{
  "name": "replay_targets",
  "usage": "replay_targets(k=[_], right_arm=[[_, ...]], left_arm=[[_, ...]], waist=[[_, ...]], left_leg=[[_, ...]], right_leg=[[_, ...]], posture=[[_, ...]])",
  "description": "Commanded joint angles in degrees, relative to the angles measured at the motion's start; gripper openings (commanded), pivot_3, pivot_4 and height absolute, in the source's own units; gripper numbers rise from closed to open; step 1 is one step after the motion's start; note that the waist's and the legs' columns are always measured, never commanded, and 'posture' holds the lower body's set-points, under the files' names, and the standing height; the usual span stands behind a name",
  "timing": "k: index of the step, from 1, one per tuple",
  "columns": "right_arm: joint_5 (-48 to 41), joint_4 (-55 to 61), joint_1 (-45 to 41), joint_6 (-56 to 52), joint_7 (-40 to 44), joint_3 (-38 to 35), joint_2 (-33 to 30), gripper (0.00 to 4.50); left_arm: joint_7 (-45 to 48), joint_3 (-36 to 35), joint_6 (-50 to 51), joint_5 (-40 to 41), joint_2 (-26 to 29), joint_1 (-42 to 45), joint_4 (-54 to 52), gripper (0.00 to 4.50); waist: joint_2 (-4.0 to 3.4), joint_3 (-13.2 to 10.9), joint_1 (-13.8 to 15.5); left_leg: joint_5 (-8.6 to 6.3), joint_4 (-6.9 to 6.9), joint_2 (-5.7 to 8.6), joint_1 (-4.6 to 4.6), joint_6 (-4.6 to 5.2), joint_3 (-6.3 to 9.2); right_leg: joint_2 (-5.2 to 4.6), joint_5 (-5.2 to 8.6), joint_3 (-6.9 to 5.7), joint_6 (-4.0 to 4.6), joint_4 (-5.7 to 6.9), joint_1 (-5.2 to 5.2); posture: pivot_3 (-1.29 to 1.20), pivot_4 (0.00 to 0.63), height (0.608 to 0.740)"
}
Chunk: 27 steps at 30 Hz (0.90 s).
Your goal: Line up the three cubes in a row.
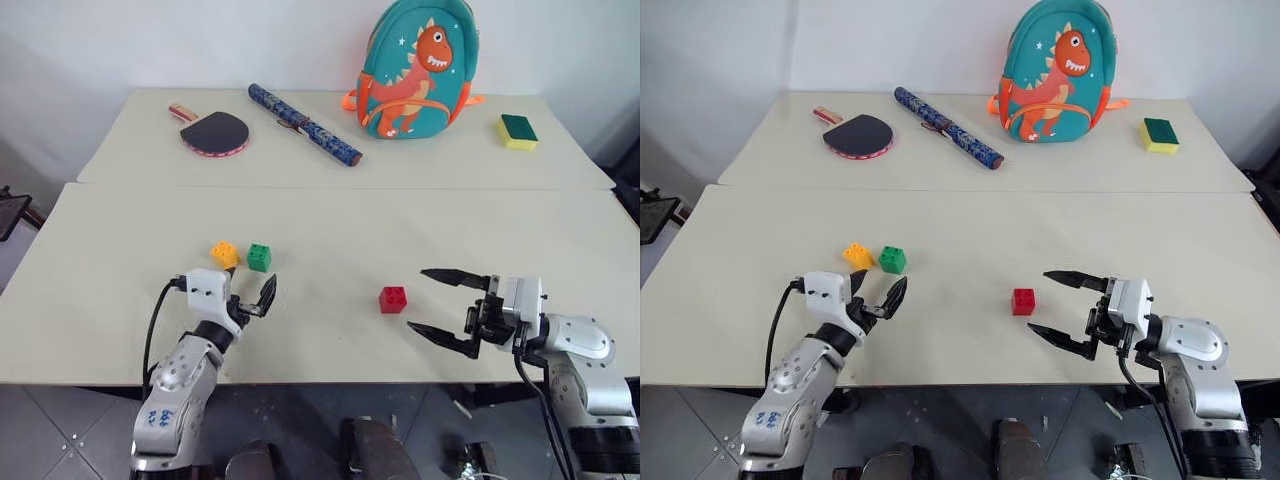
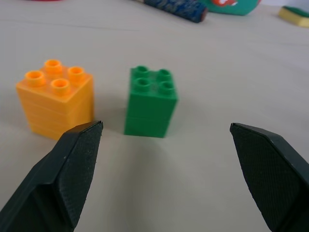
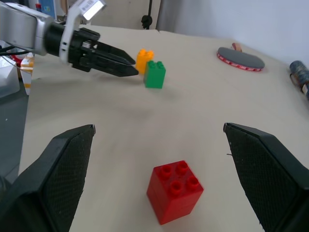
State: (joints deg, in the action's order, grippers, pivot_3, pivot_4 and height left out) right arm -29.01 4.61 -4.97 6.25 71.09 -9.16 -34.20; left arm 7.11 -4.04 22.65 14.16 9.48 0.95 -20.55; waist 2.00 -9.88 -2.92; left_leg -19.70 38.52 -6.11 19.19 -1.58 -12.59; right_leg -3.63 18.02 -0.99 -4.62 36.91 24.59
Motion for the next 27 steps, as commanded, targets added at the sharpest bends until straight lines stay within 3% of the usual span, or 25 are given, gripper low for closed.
replay_targets(k=[1,8,11,18,20,24,27], right_arm=[[-0.9,3.0,0.8,-0.5,-1.1,-1.0,-1.0,4.47],[-0.9,5.3,2.8,-1.2,-3.1,-1.1,-0.9,4.47],[-0.8,6.3,3.7,-1.4,-3.7,-0.9,-0.9,4.50],[-0.9,6.4,4.2,-1.6,-5.5,-1.4,-0.6,4.50],[-1.4,7.4,5.2,-2.3,-6.4,-2.2,-0.9,4.50],[-2.5,8.9,9.5,-2.9,-6.7,-6.7,-3.2,4.50],[-2.6,8.2,12.0,-1.9,-6.0,-9.5,-4.8,4.50]], left_arm=[[0.3,0.1,-3.2,-1.9,0.4,2.9,2.5,4.50],[4.4,1.6,-6.6,-2.7,1.4,7.9,10.5,4.50],[5.7,1.3,-7.7,-2.5,1.7,10.0,12.9,3.95],[11.2,0.8,-10.6,-0.4,2.9,10.5,14.1,1.74],[18.0,1.7,-12.9,2.0,4.6,10.7,13.8,1.47],[41.5,4.6,-15.4,9.8,12.4,13.7,14.3,1.47],[54.1,9.4,-16.3,9.7,17.1,17.6,17.7,1.47]], waist=[[0.00,0.0,0.1],[0.00,0.0,0.7],[0.00,0.0,1.3],[0.00,0.0,1.3],[0.00,0.0,1.3],[-0.02,0.0,1.5],[-0.03,0.0,1.5]], left_leg=[[-0.01,0.01,0.00,0.00,0.01,0.00],[-0.01,0.03,0.00,0.00,0.02,-0.01],[-0.01,0.07,0.00,0.01,0.02,0.01],[-0.04,0.09,0.00,0.03,0.06,0.01],[-0.04,0.09,0.00,0.03,0.06,0.01],[-0.05,0.07,-0.01,0.05,0.04,0.00],[-0.06,0.11,0.03,0.06,0.06,0.00]], right_leg=[[0.00,-0.01,-0.07,-0.02,0.00,-0.01],[0.00,-0.02,-0.30,-0.04,0.01,-0.01],[0.00,-0.02,-0.35,-0.04,0.02,-0.01],[-0.01,-0.03,-0.35,-0.06,0.01,-0.01],[-0.01,-0.03,-0.36,-0.06,0.01,-0.02],[-0.01,-0.03,-0.38,-0.05,0.00,0.00],[-0.03,-0.03,-0.43,-0.05,-0.03,-0.03]], posture=[[0.00,0.150,0.740],[0.00,0.150,0.740],[0.00,0.150,0.740],[0.00,0.150,0.740],[0.00,0.150,0.740],[0.00,0.150,0.740],[0.00,0.150,0.740]])
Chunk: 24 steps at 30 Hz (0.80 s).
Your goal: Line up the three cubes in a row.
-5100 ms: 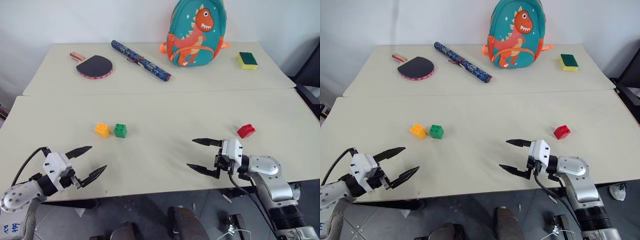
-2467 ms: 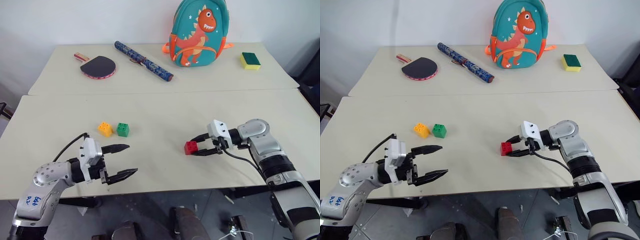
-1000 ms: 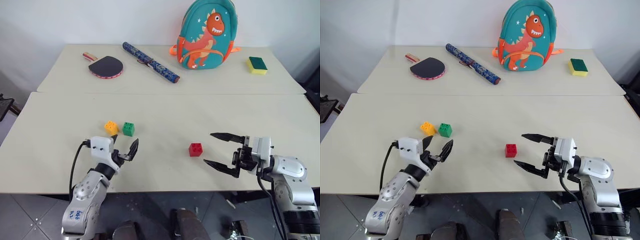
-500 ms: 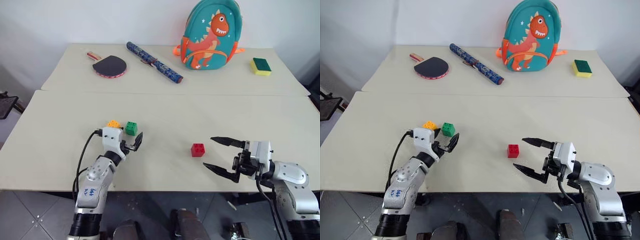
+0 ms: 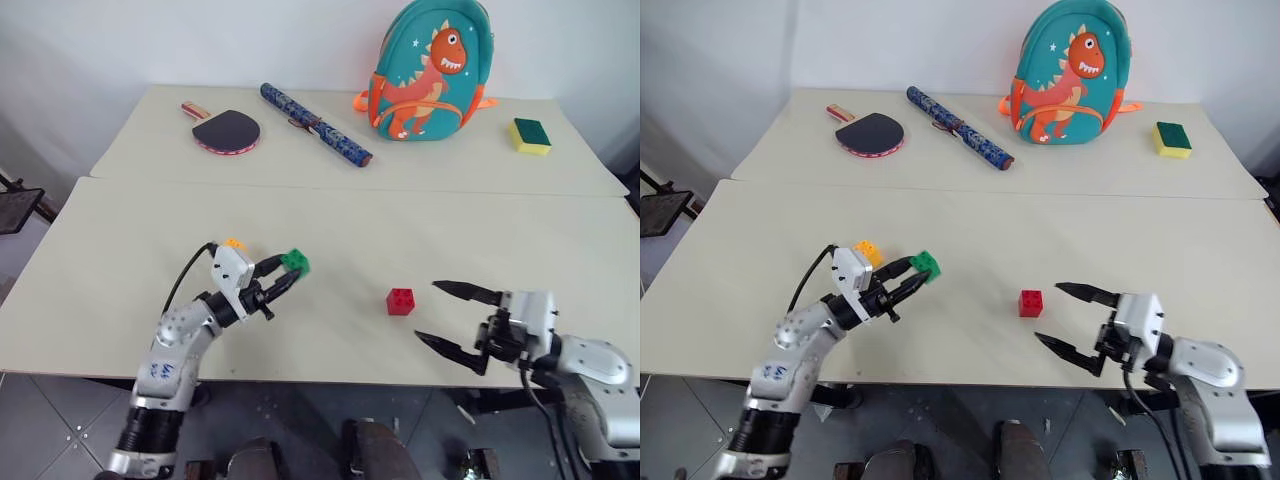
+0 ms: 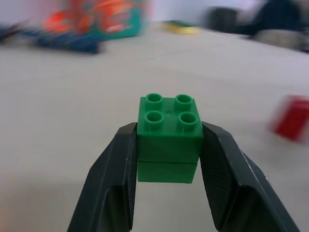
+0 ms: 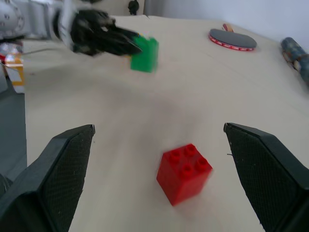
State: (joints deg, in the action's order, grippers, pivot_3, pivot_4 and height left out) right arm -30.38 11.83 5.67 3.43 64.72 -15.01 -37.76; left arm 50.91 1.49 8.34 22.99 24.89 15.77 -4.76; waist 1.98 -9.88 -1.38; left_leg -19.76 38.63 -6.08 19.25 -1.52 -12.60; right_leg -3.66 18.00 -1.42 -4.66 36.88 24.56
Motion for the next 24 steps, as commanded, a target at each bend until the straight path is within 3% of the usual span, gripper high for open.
replay_targets(k=[1,8,20,21,24], right_arm=[[-1.0,0.5,2.2,1.4,0.7,-4.6,-1.7,4.50],[-0.6,1.8,5.2,1.7,-0.1,-5.9,-1.9,4.50],[-0.8,5.1,7.1,1.8,-1.9,-3.6,-0.6,4.50],[-1.2,5.1,6.5,1.4,-1.9,-3.3,-0.6,4.50],[-1.6,5.3,5.0,0.5,-1.3,-2.3,-1.1,4.50]], left_arm=[[12.5,6.2,-3.9,-1.5,1.8,5.4,5.3,1.47],[16.1,14.3,-11.9,-11.2,-3.4,17.0,23.0,1.47],[17.1,13.0,-16.1,-12.8,-7.1,23.1,34.4,1.47],[17.6,12.7,-15.3,-12.1,-7.2,23.2,34.2,2.19],[15.7,10.3,-14.8,-10.9,-6.8,22.5,31.6,3.01]], waist=[[-0.01,0.0,0.0],[-0.01,0.0,-0.4],[-0.01,0.0,-0.2],[-0.01,0.0,-0.2],[-0.01,0.0,-0.2]], left_leg=[[-0.01,0.00,0.02,-0.01,0.02,0.00],[-0.04,0.03,0.09,0.05,0.09,0.10],[-0.10,0.17,0.18,0.08,0.16,0.37],[-0.11,0.20,0.18,0.09,0.18,0.38],[-0.13,0.21,0.18,0.11,0.20,0.39]], right_leg=[[-0.01,0.00,0.02,0.00,0.00,-0.02],[0.01,-0.09,0.13,-0.16,-0.13,-0.05],[0.02,-0.12,0.17,-0.22,-0.12,-0.05],[0.02,-0.12,0.17,-0.23,-0.11,-0.05],[0.03,-0.13,0.17,-0.23,-0.10,-0.04]], posture=[[0.00,0.150,0.740],[0.00,0.150,0.740],[0.00,0.150,0.740],[0.00,0.150,0.740],[0.00,0.150,0.740]])
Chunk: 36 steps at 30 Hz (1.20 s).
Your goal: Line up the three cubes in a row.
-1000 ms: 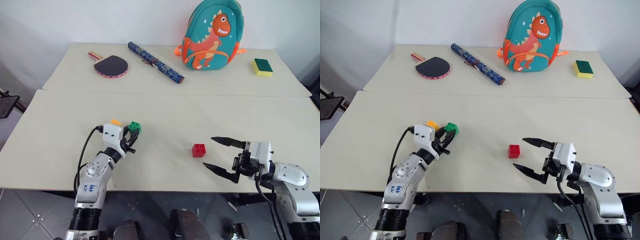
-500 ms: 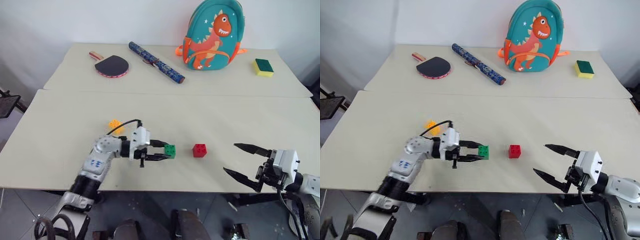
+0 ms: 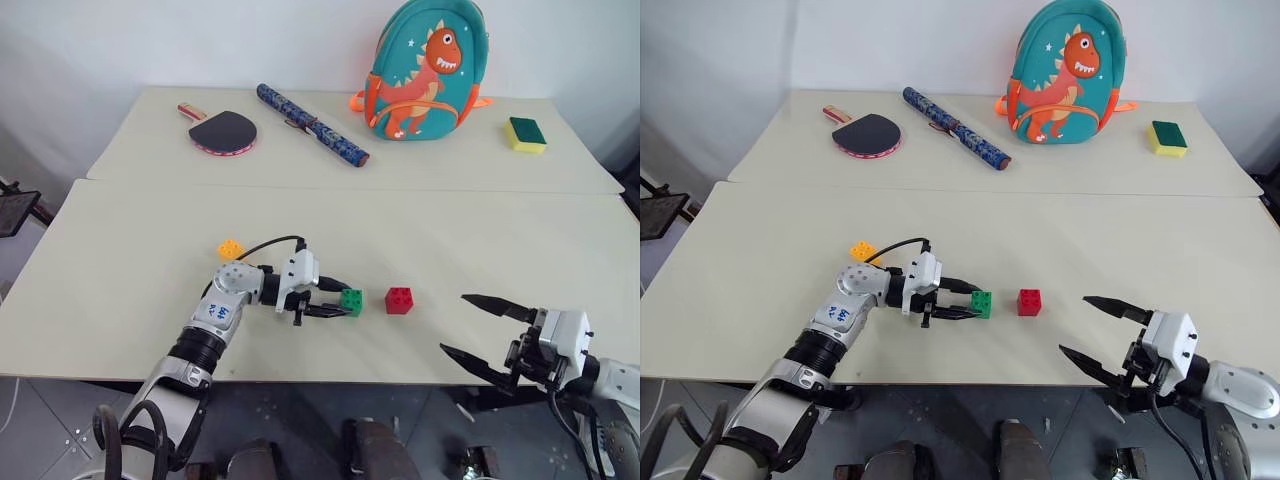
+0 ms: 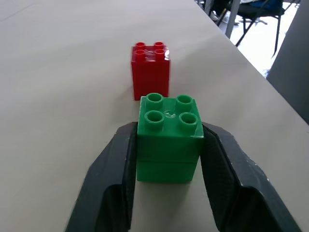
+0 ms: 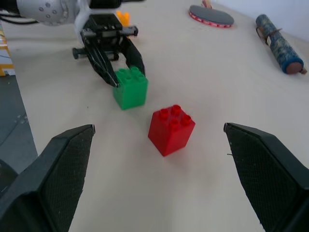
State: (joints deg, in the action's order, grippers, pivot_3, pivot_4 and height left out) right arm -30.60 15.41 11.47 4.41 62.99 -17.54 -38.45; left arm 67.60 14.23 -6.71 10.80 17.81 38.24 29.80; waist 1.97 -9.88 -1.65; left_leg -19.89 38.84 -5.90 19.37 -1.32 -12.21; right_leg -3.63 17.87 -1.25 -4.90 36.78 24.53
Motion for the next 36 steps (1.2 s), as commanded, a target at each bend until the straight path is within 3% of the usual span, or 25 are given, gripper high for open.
replay_targets(k=[1,5,9,12,16,20,25,28,36], right_arm=[[-1.6,1.8,-1.3,-0.8,0.6,0.5,-0.5,4.50],[-2.7,2.5,-3.5,-2.3,1.1,2.7,0.1,4.50],[-3.9,2.8,-6.0,-3.5,1.9,5.3,0.7,4.50],[-4.2,2.0,-10.2,-3.5,2.8,7.7,1.7,4.50],[-3.7,1.7,-15.8,-3.8,3.9,12.0,3.8,4.50],[-4.0,1.6,-20.5,-5.7,2.4,14.6,6.5,4.50],[-2.5,-1.0,-19.3,-4.2,3.9,12.7,5.0,4.50],[-2.3,-1.9,-18.3,-4.0,4.1,11.2,3.7,4.50],[-1.5,-1.4,-15.5,-3.5,3.3,9.9,3.0,4.50]], left_arm=[[-1.0,-3.7,0.7,2.6,0.9,-1.0,-5.3,3.33],[-1.2,-12.8,5.3,11.4,6.1,-10.0,-18.2,4.46],[-7.8,-21.8,8.3,14.2,10.9,-22.3,-29.9,4.46],[-14.2,-28.6,7.6,14.3,11.6,-30.3,-35.4,4.46],[-26.4,-40.3,5.7,14.5,8.6,-37.8,-35.3,4.46],[-33.8,-53.0,4.3,16.5,7.6,-45.1,-28.0,4.46],[-28.3,-49.1,9.6,20.0,9.5,-48.2,-31.9,4.46],[-26.2,-44.7,12.2,20.3,10.9,-43.3,-31.4,4.46],[-20.5,-34.2,11.5,15.0,13.5,-26.1,-16.7,4.46]], waist=[[0.00,0.0,0.0],[-0.04,0.0,-0.4],[-0.09,-0.1,-0.3],[-0.11,-0.1,0.0],[-0.10,-0.1,0.2],[-0.09,-0.1,-0.5],[-0.07,-0.1,0.6],[-0.05,0.0,1.6],[-0.04,0.0,0.3]], left_leg=[[0.00,0.00,-0.01,0.01,0.00,0.02],[-0.03,-0.02,-0.05,0.04,-0.05,0.03],[-0.05,-0.01,-0.14,-0.09,-0.13,0.10],[-0.09,0.04,-0.10,-0.08,-0.08,0.09],[-0.16,0.14,-0.02,-0.08,0.07,0.11],[-0.24,0.09,-0.10,-0.09,0.01,-0.01],[-0.41,0.09,-0.07,-0.04,0.05,0.01],[-0.49,0.16,0.10,0.01,0.21,0.07],[-0.54,0.16,0.07,0.00,0.18,-0.10]], right_leg=[[0.00,0.00,-0.01,0.00,0.00,0.00],[0.02,0.00,0.01,0.00,0.08,0.07],[0.06,0.03,0.01,0.06,0.20,0.07],[-0.01,0.04,0.03,0.07,0.15,0.05],[-0.16,0.03,0.00,0.05,0.14,-0.02],[-0.13,0.05,-0.03,0.08,0.11,0.05],[-0.22,0.18,-0.35,0.31,0.07,0.08],[-0.53,0.23,-0.65,0.40,0.03,0.00],[-0.70,0.13,-1.21,0.22,0.11,0.04]], posture=[[0.00,0.150,0.740],[0.00,0.150,0.740],[0.00,0.150,0.740],[0.00,0.150,0.740],[0.00,0.150,0.740],[0.00,0.150,0.740],[0.00,0.150,0.740],[0.00,0.150,0.740],[0.00,0.150,0.740]])
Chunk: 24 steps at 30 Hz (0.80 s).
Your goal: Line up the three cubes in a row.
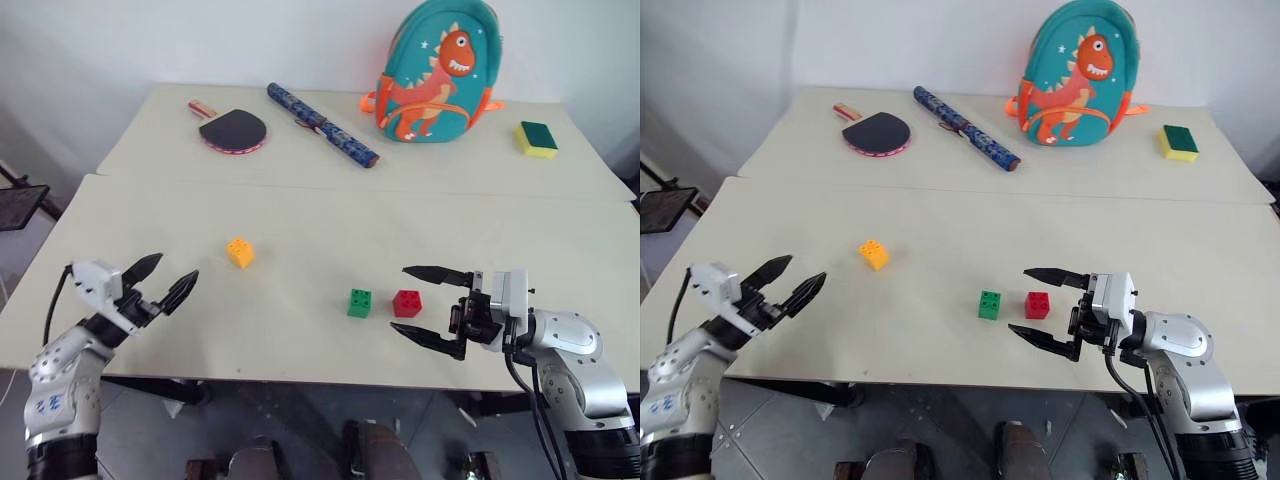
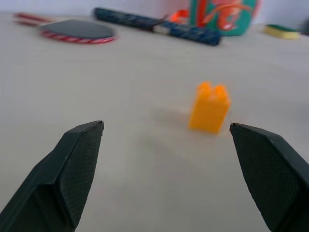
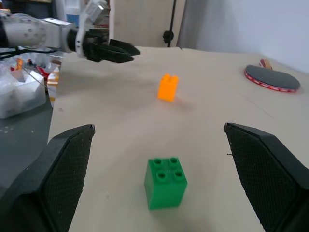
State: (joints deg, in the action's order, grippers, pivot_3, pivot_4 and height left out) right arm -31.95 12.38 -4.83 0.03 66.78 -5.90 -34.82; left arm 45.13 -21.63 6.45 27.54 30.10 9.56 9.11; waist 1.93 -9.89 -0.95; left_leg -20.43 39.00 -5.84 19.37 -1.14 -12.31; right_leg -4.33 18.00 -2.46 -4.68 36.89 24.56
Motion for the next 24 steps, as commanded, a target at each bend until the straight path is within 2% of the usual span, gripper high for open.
replay_targets(k=[1,8,11,16,19,24], right_arm=[[-0.1,2.0,1.5,0.9,-0.7,-2.0,-0.7,4.50],[0.7,3.6,4.5,1.7,-2.8,-2.7,0.3,4.50],[1.2,3.2,5.2,3.1,-4.2,-2.6,1.7,4.50],[2.1,3.6,6.2,4.3,-6.0,-2.4,2.7,4.50],[2.2,3.9,6.7,4.6,-6.7,-2.9,2.5,4.50],[1.9,3.9,7.4,4.9,-7.0,-4.1,1.4,4.50]], left_arm=[[2.9,2.8,-2.1,-2.5,1.5,4.5,6.4,4.46],[6.8,7.6,-6.5,-5.6,0.4,13.8,16.3,4.46],[7.4,8.5,-7.9,-6.2,-0.4,15.7,18.8,3.87],[9.5,9.2,-8.5,-6.0,0.2,15.9,19.0,2.37],[14.3,9.3,-6.8,-4.1,1.9,14.9,16.3,1.49],[23.1,11.6,-4.6,-2.8,4.9,14.4,12.0,1.49]], waist=[[0.00,0.0,-0.6],[0.01,0.0,-0.6],[0.01,0.0,-0.6],[0.01,0.0,-0.7],[0.01,0.0,-0.6],[0.00,0.0,-0.6]], left_leg=[[-0.01,-0.01,-0.03,0.03,-0.03,-0.06],[-0.05,0.02,-0.11,0.08,-0.11,-0.48],[-0.05,0.06,-0.10,0.08,-0.11,-0.49],[-0.05,0.04,-0.11,0.08,-0.11,-0.51],[-0.05,0.06,-0.10,0.08,-0.11,-0.50],[-0.05,0.06,-0.10,0.09,-0.11,-0.52]], right_leg=[[-0.01,0.00,-0.21,-0.01,0.00,0.01],[-0.02,0.01,-0.52,-0.02,-0.02,0.08],[-0.05,0.01,-0.52,-0.02,-0.02,0.07],[-0.04,0.01,-0.52,-0.02,0.02,0.11],[-0.04,0.01,-0.52,-0.02,0.03,0.10],[-0.05,0.02,-0.52,-0.02,0.05,0.13]], posture=[[0.00,0.150,0.740],[0.00,0.150,0.740],[0.00,0.150,0.740],[0.00,0.150,0.740],[0.00,0.150,0.740],[0.00,0.150,0.740]])
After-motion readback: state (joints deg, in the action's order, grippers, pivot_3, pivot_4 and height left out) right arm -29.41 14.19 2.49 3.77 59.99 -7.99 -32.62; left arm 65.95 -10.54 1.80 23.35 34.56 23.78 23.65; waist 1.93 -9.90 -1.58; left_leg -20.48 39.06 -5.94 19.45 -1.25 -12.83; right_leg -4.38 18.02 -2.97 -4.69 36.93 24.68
